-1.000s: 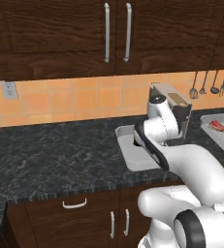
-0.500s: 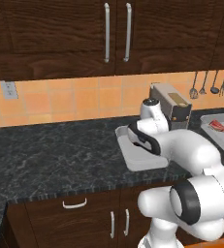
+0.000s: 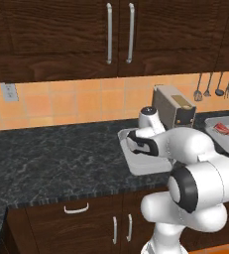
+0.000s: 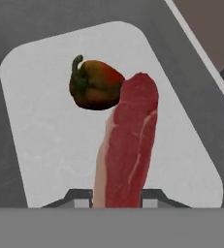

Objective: Place one bell pepper and one steak in each tupperware on the nearby counter, to pack two identical lunches.

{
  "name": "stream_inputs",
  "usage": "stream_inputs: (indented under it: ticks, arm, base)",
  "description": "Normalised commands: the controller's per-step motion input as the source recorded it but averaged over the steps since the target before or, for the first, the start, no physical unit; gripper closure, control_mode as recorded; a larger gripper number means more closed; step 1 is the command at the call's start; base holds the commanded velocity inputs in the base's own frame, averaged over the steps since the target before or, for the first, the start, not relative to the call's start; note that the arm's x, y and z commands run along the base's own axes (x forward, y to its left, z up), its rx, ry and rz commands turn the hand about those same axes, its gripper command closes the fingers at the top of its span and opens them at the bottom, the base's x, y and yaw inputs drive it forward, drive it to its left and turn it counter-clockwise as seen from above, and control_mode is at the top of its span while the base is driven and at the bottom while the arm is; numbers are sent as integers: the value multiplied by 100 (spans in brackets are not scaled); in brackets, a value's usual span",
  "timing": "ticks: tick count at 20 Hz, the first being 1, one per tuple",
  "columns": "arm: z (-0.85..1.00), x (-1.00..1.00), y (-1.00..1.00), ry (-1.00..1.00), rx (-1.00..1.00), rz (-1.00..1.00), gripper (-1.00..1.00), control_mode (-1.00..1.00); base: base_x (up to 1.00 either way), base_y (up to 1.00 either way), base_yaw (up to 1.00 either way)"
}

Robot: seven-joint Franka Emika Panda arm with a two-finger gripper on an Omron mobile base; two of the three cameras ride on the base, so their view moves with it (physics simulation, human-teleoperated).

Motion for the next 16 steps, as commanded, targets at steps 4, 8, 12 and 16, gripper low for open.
stream_inputs:
  ticks: [4, 8, 12, 16]
  arm:
    - [-20, 20, 0, 0, 0, -9, 100, -100]
    - [-44, 27, 0, 0, 0, -8, 100, -100]
    - [-49, 33, 0, 0, 0, -7, 100, -100]
    - [-35, 28, 0, 1, 0, -7, -100, -100]
  base:
    - [0, 0, 0]
    - [0, 0, 0]
    - [0, 0, 0]
    - [0, 0, 0]
